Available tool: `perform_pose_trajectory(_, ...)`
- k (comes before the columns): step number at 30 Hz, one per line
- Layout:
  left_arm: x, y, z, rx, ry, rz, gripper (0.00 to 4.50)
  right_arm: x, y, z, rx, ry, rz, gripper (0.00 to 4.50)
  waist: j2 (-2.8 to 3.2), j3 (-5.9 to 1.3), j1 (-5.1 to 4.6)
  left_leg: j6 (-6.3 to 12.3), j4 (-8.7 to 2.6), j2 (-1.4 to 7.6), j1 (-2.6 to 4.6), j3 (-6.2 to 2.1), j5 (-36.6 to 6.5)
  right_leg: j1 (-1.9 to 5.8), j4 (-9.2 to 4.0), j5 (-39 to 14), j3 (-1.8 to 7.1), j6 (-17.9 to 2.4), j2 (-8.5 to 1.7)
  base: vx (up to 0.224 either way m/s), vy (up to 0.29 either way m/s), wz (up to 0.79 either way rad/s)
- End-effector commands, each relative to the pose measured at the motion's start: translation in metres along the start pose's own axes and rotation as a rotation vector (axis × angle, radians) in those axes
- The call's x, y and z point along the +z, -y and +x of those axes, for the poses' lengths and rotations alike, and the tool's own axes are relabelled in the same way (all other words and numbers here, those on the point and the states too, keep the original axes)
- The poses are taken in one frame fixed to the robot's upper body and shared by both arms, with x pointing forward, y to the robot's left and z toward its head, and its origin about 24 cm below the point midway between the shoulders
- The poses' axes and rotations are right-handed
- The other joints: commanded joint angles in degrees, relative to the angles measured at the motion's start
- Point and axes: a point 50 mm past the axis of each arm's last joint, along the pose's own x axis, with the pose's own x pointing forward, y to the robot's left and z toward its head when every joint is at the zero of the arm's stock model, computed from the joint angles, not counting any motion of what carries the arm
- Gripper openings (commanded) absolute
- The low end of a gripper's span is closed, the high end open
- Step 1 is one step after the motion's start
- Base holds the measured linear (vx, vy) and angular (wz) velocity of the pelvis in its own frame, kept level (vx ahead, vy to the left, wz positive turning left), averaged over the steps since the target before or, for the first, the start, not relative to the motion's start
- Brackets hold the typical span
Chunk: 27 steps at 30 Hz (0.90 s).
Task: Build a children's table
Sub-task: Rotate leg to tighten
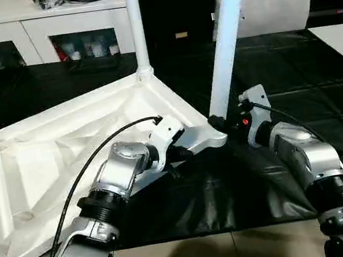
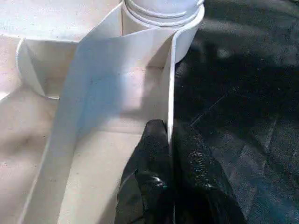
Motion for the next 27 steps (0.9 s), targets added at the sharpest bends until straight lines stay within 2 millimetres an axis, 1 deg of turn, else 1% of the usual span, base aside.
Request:
perform_pose_trajectory(1, 0.011, 0.008, 0.004, -0.04, 0.045, 0.069, 0.0, -0.015, -0.01, 0.0, 0.11, -0.049, 0.018, 2.95, -0.74, -3.49, 0.51, 4.49, -3.73, 1.26, -0.99, -0.22, -8.24, 3.26, -4.87, -19.91, 2.18, -9.29, -3.46, 0.0, 0.0, 0.0)
perform_pose_trajectory(2, 0.008, 0.007, 0.002, -0.042, 0.035, 0.078, 0.0, -0.014, -0.007, -0.005, 0.12, -0.045, 0.006, 2.95, -0.8, -3.47, 0.67, 4.82, -3.66, 1.24, -0.93, -0.13, -8.38, 3.3, -4.82, -19.61, 2.25, -9.31, -3.44, 0.0, 0.0, 0.0)
perform_pose_trajectory(3, 0.006, 0.006, 0.001, -0.042, 0.026, 0.086, 0.0, -0.013, -0.004, -0.009, 0.127, -0.037, -0.005, 3.08, -0.75, -3.53, 0.88, 5.09, -3.64, 1.28, -1.01, -0.14, -7.81, 3.44, -4.69, -18.76, 2.32, -9.51, -3.53, 0.0, 0.0, 0.0)
perform_pose_trajectory(4, 0.006, 0.006, 0.001, -0.041, 0.024, 0.087, 0.0, -0.012, -0.003, -0.011, 0.128, -0.034, -0.009, 3.16, -0.75, -3.57, 0.93, 5.17, -3.65, 1.35, -1.01, -0.12, -7.17, 3.42, -4.54, -17.55, 2.33, -9.99, -3.55, 0.0, 0.0, 0.0)
perform_pose_trajectory(5, 0.003, 0.005, -0.001, -0.051, 0.017, 0.11, 0.0, -0.01, 0.003, -0.017, 0.13, -0.027, -0.025, 3.28, -0.75, -3.65, 1.0, 5.26, -3.61, 1.35, -1.04, -0.15, -6.58, 3.52, -4.43, -16.42, 2.29, -10.49, -3.52, 0.0, 0.0, 0.0)
perform_pose_trajectory(6, 0.003, 0.005, -0.002, -0.054, 0.015, 0.113, 0.0, -0.009, 0.004, -0.019, 0.132, -0.027, -0.028, 3.4, -0.73, -3.66, 1.06, 5.32, -3.59, 1.37, -1.04, -0.17, -6.54, 3.53, -4.37, -15.97, 2.3, -10.62, -3.51, 0.0, 0.0, 0.0)
perform_pose_trajectory(7, 0.003, 0.005, -0.002, -0.054, 0.015, 0.113, 0.0, -0.009, 0.004, -0.019, 0.132, -0.027, -0.028, 3.4, -0.81, -3.67, 0.99, 5.42, -3.56, 1.4, -1.06, -0.11, -6.39, 3.58, -4.27, -15.32, 2.36, -10.94, -3.48, 0.0, 0.0, 0.0)
perform_pose_trajectory(8, -0.003, 0.005, -0.007, -0.113, -0.008, 0.165, 0.0, -0.006, 0.013, -0.033, 0.187, -0.041, -0.089, 3.53, -0.82, -3.72, 1.16, 5.8, -3.54, 1.39, -1.07, -0.17, -6.61, 3.72, -4.4, -15.92, 2.24, -10.75, -3.61, 0.0, 0.0, 0.0)
perform_pose_trajectory(9, -0.005, 0.005, -0.009, -0.134, -0.017, 0.18, 0.0, -0.006, 0.016, -0.038, 0.207, -0.05, -0.107, 3.62, -0.88, -3.77, 1.18, 6.02, -3.43, 1.39, -1.08, -0.11, -6.32, 3.73, -4.29, -15.42, 2.3, -10.85, -3.58, 0.0, 0.0, 0.0)
perform_pose_trajectory(10, -0.007, 0.005, -0.012, -0.162, -0.024, 0.2, 0.0, -0.004, 0.021, -0.044, 0.22, -0.055, -0.132, 3.71, -0.74, -3.68, 1.29, 6.29, -3.43, 1.48, -1.11, -0.04, -6.15, 3.59, -4.3, -15.05, 2.34, -11.16, -3.57, 0.0, 0.0, 0.0)
perform_pose_trajectory(11, -0.008, 0.005, -0.014, -0.183, -0.029, 0.214, 0.0, -0.003, 0.024, -0.048, 0.227, -0.059, -0.15, 3.71, -0.83, -3.83, 1.47, 6.51, -3.34, 1.52, -1.16, -0.08, -5.92, 3.67, -4.16, -14.63, 2.33, -11.22, -3.66, 0.0, 0.0, 0.0)
perform_pose_trajectory(12, -0.012, 0.003, -0.018, -0.211, -0.05, 0.23, 0.0, 0.001, 0.027, -0.057, 0.268, -0.059, -0.169, 3.88, -0.82, -3.82, 1.49, 6.56, -3.34, 1.5, -1.21, -0.06, -5.68, 3.64, -4.02, -14.06, 2.33, -11.44, -3.55, 0.0, 0.0, 0.0)
perform_pose_trajectory(13, -0.012, 0.003, -0.018, -0.211, -0.05, 0.23, 0.0, 0.001, 0.027, -0.057, 0.268, -0.059, -0.169, 3.88, -0.79, -3.7, 1.61, 6.71, -3.29, 1.53, -1.15, 0.03, -6.01, 3.42, -4.05, -13.91, 2.35, -11.66, -3.47, 0.0, 0.0, 0.0)
perform_pose_trajectory(14, -0.014, 0.001, -0.021, -0.234, -0.064, 0.263, 0.0, 0.003, 0.027, -0.064, 0.336, -0.079, -0.212, 3.88, -0.77, -3.63, 1.71, 6.78, -3.34, 1.55, -1.12, 0.0, -6.47, 3.42, -4.14, -14.5, 2.27, -11.65, -3.5, 0.0, 0.0, 0.0)
perform_pose_trajectory(15, -0.015, 0.001, -0.023, -0.249, -0.067, 0.278, 0.0, 0.003, 0.027, -0.068, 0.365, -0.094, -0.229, 3.88, -0.81, -3.51, 1.95, 6.66, -3.34, 1.61, -1.07, 0.07, -7.5, 3.36, -4.33, -16.17, 2.27, -11.17, -3.55, 0.0, 0.0, 0.0)
perform_pose_trajectory(16, -0.015, 0.001, -0.023, -0.249, -0.067, 0.278, 0.0, 0.003, 0.027, -0.068, 0.365, -0.094, -0.229, 3.88, -0.78, -3.53, 2.04, 6.57, -3.37, 1.61, -1.04, 0.03, -7.66, 3.34, -4.33, -16.75, 2.24, -11.02, -3.55, 0.0, 0.0, 0.0)
perform_pose_trajectory(17, -0.017, 0.0, -0.027, -0.289, -0.077, 0.302, 0.0, 0.004, 0.027, -0.074, 0.427, -0.112, -0.247, 3.88, -0.67, -3.55, 2.25, 6.42, -3.37, 1.79, -0.96, 0.01, -7.81, 3.25, -4.34, -17.06, 2.22, -10.98, -3.56, 0.0, 0.0, 0.0)
perform_pose_trajectory(18, -0.017, 0.0, -0.028, -0.304, -0.081, 0.309, 0.0, 0.005, 0.027, -0.076, 0.447, -0.114, -0.251, 3.88, -0.7, -3.62, 2.32, 6.4, -3.37, 1.89, -0.98, 0.0, -7.54, 3.3, -4.18, -16.41, 2.25, -11.1, -3.53, 0.0, 0.0, 0.0)
perform_pose_trajectory(20, -0.018, 0.001, -0.031, -0.348, -0.093, 0.328, 0.0, 0.006, 0.025, -0.078, 0.49, -0.117, -0.259, 3.88, -0.63, -3.7, 2.53, 6.54, -3.28, 2.06, -1.01, 0.0, -6.87, 3.21, -3.85, -14.35, 2.29, -11.98, -3.56, 0.0, 0.0, 0.0)
perform_pose_trajectory(21, -0.02, 0.002, -0.034, -0.393, -0.111, 0.35, 0.0, 0.007, 0.022, -0.079, 0.541, -0.123, -0.261, 3.88, -0.74, -3.79, 2.65, 6.61, -3.18, 2.0, -1.09, 0.01, -6.41, 3.28, -3.67, -13.4, 2.25, -12.42, -3.55, 0.0, 0.0, 0.0)
perform_pose_trajectory(22, -0.021, 0.003, -0.036, -0.423, -0.124, 0.365, 0.0, 0.008, 0.021, -0.079, 0.577, -0.127, -0.262, 3.88, -0.79, -3.78, 2.79, 6.96, -3.11, 1.95, -1.22, 0.09, -6.29, 3.34, -3.69, -13.27, 2.24, -12.51, -3.56, 0.0, 0.0, 0.0)
perform_pose_trajectory(23, -0.022, 0.003, -0.037, -0.436, -0.13, 0.372, 0.0, 0.008, 0.02, -0.08, 0.593, -0.129, -0.262, 3.88, -0.71, -3.75, 2.86, 6.95, -3.14, 2.01, -1.2, 0.06, -6.53, 3.3, -3.64, -13.45, 2.24, -12.51, -3.59, 0.0, 0.0, 0.0)
perform_pose_trajectory(24, -0.022, 0.005, -0.037, -0.465, -0.139, 0.387, 0.0, 0.007, 0.017, -0.079, 0.627, -0.132, -0.259, 3.72, -0.96, -3.73, 2.88, 6.95, -3.14, 2.08, -1.18, 0.12, -6.6, 3.25, -3.71, -13.97, 2.23, -12.4, -3.62, 0.0, 0.0, 0.0)
perform_pose_trajectory(25, -0.023, 0.007, -0.037, -0.491, -0.145, 0.399, 0.0, 0.006, 0.014, -0.078, 0.656, -0.137, -0.255, 3.72, -0.8, -3.7, 3.12, 6.78, -3.16, 2.1, -1.17, 0.09, -6.58, 3.2, -3.73, -14.61, 2.25, -12.29, -3.69, 0.0, 0.0, 0.0)
perform_pose_trajectory(26, -0.023, 0.01, -0.037, -0.517, -0.15, 0.411, 0.0, 0.005, 0.011, -0.077, 0.681, -0.144, -0.254, 3.62, -0.72, -3.7, 3.38, 6.52, -3.21, 2.22, -1.04, 0.08, -6.66, 3.11, -3.73, -15.0, 2.29, -12.25, -3.75, 0.0, 0.0, 0.0)
perform_pose_trajectory(27, -0.023, 0.01, -0.037, -0.517, -0.15, 0.411, 0.0, 0.005, 0.011, -0.077, 0.681, -0.144, -0.254, 3.62, -0.72, -3.7, 3.38, 6.52, -3.21, 2.22, -1.04, 0.08, -6.66, 3.11, -3.73, -15.0, 2.29, -12.25, -3.75, 0.0, 0.0, 0.0)
